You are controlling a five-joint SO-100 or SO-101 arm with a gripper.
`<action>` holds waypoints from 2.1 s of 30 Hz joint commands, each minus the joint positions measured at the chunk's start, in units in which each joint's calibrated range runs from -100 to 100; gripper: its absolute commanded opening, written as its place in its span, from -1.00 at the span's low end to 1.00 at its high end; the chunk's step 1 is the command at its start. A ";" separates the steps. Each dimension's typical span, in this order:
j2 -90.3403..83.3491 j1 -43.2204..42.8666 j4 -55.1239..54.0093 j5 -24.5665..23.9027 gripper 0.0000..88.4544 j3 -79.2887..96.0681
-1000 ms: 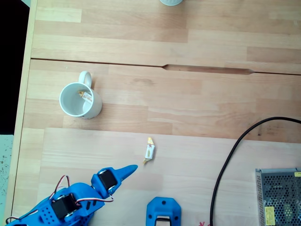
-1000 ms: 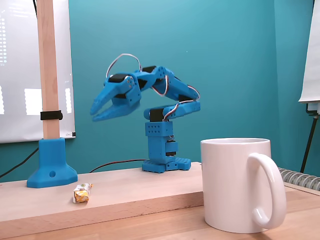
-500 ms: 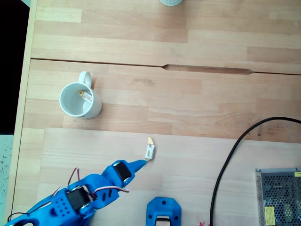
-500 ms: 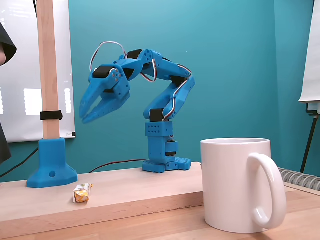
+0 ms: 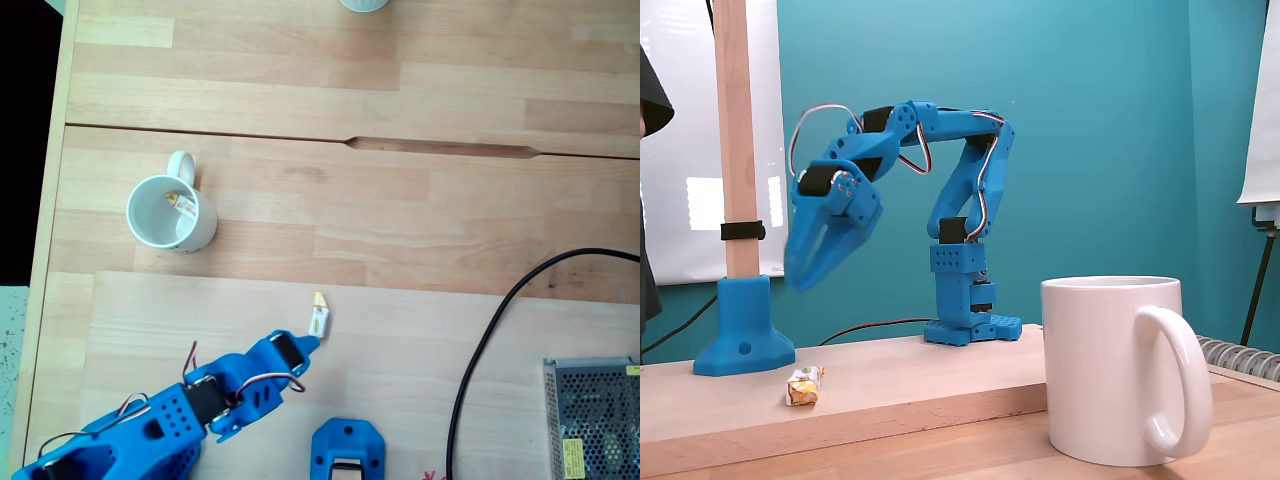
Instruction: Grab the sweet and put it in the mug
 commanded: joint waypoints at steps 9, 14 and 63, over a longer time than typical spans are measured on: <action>13.90 3.55 0.48 0.15 -0.93 -14.64; 23.02 5.08 0.32 0.44 -0.93 -18.12; 33.52 -0.88 10.07 -1.12 -0.93 -25.97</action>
